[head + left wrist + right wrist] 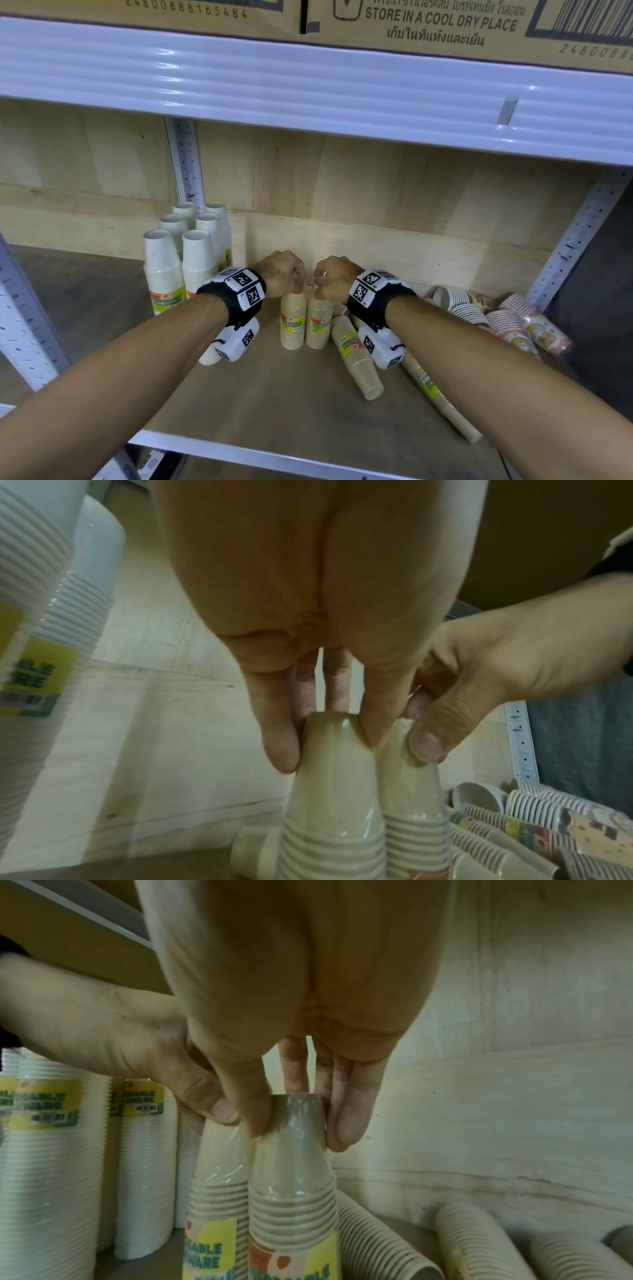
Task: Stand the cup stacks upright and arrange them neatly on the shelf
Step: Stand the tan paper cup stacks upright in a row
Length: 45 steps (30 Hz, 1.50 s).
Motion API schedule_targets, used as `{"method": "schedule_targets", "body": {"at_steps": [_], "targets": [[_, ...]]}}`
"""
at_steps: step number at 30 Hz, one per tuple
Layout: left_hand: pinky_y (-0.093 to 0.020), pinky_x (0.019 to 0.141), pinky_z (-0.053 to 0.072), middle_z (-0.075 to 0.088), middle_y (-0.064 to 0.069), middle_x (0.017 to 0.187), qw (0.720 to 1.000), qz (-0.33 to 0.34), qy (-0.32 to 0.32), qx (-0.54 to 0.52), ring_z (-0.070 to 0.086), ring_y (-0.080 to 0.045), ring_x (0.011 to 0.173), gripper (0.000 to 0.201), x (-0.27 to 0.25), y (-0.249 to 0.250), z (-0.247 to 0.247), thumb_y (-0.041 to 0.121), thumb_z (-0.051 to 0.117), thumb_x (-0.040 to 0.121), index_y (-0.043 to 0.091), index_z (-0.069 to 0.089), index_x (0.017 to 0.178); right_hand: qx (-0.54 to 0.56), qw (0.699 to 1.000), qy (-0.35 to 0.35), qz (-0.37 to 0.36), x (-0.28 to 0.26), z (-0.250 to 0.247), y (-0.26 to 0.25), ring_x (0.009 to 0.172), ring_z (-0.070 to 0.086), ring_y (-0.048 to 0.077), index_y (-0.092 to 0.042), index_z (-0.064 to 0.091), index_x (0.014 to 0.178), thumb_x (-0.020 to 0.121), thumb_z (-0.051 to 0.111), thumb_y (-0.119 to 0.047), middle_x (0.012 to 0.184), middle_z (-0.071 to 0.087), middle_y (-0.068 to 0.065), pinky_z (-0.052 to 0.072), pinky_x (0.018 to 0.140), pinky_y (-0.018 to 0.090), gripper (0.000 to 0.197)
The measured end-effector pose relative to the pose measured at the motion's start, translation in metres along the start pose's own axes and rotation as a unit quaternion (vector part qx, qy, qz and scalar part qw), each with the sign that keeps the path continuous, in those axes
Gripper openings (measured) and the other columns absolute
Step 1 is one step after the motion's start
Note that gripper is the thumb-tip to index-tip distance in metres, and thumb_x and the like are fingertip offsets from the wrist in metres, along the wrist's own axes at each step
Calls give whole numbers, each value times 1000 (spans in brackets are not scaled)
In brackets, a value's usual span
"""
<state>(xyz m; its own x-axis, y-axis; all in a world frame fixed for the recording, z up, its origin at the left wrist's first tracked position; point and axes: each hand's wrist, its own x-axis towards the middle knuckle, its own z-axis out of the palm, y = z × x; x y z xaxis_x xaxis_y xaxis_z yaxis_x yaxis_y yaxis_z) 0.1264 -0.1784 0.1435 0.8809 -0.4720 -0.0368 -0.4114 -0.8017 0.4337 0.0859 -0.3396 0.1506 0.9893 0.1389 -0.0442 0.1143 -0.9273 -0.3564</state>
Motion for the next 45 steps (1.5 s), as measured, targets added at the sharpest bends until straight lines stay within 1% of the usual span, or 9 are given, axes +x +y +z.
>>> {"method": "schedule_targets", "body": {"at_steps": [9,14,16,21,24,29,33,39,45], "targets": [[-23,67,48,60,-2,116,996,-26,-50,63,60,-18,98,34,14,7,-15,19,73,84,16,65,117,9,999,-34,1,11,-13,-3,99,62,20,-10,65,118,80,76,-20,116,65,6,49,76,27,41],[-27,82,48,57,-5,126,994,-64,-28,83,58,-23,111,38,24,2,-29,12,69,88,12,62,125,31,999,-13,-17,27,-13,-5,89,58,18,-10,67,114,82,76,-20,112,66,8,44,72,25,35],[-26,79,47,57,-8,128,992,-79,-12,94,58,-24,113,39,27,-2,-29,8,67,88,7,61,127,45,999,3,-22,33,-10,-9,93,60,20,-11,67,113,82,75,-19,111,66,8,45,75,25,33],[-24,72,44,60,-11,123,987,-125,43,93,61,-23,103,28,40,-21,-21,2,63,86,4,65,114,64,997,30,-35,54,4,-18,99,64,27,-8,66,103,82,72,-15,106,68,10,54,81,31,23],[-20,68,40,60,-12,125,977,-145,102,117,60,-25,111,12,45,-34,-10,5,56,91,6,65,100,62,996,41,-49,67,13,-22,100,63,27,-9,64,103,82,71,-14,108,67,8,54,82,33,23],[-31,91,46,55,-10,123,967,-182,139,109,56,-26,113,20,51,-44,-2,8,48,93,13,55,111,33,995,53,-74,88,24,-24,104,60,27,-13,61,114,85,67,-20,117,61,8,48,80,28,30],[-34,92,48,53,-10,124,965,-204,138,93,55,-28,113,26,55,-49,-4,10,47,95,11,53,120,30,994,61,-84,103,27,-28,107,61,30,-15,62,116,85,66,-20,119,63,9,50,83,28,32],[-31,85,47,57,-8,120,949,-230,194,91,58,-24,109,22,57,-45,1,16,43,98,13,58,114,27,993,76,-92,113,30,-31,107,61,32,-14,63,114,88,59,-20,119,64,11,52,87,34,27],[-34,95,48,52,-12,128,959,-220,167,68,56,-26,116,30,56,-42,-3,15,46,98,12,55,126,41,992,75,-90,114,30,-29,98,62,31,-15,65,101,89,56,-23,106,67,10,45,71,27,17]]}}
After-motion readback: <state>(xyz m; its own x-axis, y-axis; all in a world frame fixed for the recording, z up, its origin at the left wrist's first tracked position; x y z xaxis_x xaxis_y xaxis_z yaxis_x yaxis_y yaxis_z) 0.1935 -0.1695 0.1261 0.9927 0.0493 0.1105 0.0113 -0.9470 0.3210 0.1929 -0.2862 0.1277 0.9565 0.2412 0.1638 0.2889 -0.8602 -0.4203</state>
